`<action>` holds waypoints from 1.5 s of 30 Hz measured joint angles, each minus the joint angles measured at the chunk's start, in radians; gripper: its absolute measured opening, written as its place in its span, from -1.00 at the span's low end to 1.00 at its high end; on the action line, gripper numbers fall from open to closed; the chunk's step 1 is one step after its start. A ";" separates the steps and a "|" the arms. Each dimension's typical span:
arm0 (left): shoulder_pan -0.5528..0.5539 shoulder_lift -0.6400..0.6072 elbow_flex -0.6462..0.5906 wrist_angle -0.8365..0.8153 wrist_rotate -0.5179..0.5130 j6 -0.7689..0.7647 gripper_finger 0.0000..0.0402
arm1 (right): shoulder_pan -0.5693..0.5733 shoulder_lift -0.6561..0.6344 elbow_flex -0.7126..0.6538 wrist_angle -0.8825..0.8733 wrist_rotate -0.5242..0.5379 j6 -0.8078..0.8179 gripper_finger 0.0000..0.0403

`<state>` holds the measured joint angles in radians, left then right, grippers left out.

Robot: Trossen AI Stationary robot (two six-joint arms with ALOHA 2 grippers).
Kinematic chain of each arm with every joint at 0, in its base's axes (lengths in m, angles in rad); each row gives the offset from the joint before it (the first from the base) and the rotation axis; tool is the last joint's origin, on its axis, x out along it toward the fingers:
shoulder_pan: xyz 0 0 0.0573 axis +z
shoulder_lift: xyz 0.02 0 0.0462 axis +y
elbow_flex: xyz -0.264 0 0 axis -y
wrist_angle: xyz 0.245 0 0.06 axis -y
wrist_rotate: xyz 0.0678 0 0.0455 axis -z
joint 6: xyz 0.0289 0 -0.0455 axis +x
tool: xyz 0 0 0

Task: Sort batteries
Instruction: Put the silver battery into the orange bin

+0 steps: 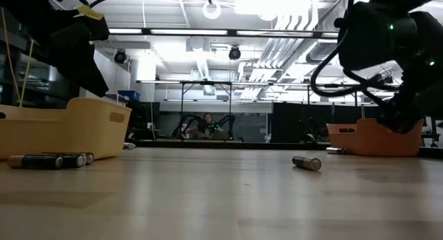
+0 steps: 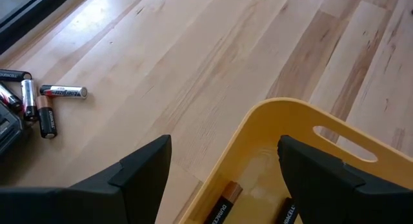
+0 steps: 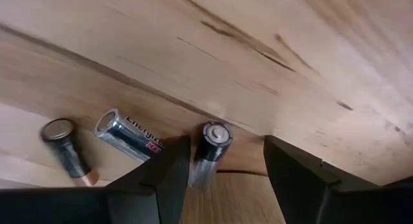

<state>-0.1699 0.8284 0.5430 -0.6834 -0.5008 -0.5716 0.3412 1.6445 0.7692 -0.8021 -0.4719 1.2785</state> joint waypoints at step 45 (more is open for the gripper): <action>0.000 0.000 0.000 -0.005 -0.007 0.000 0.35 | -0.836 -0.171 0.327 -0.533 0.982 -0.255 -0.66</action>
<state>-0.1698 0.8284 0.5426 -0.6880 -0.5079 -0.5721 -0.4948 1.4731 1.0959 -1.3350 0.5102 1.0240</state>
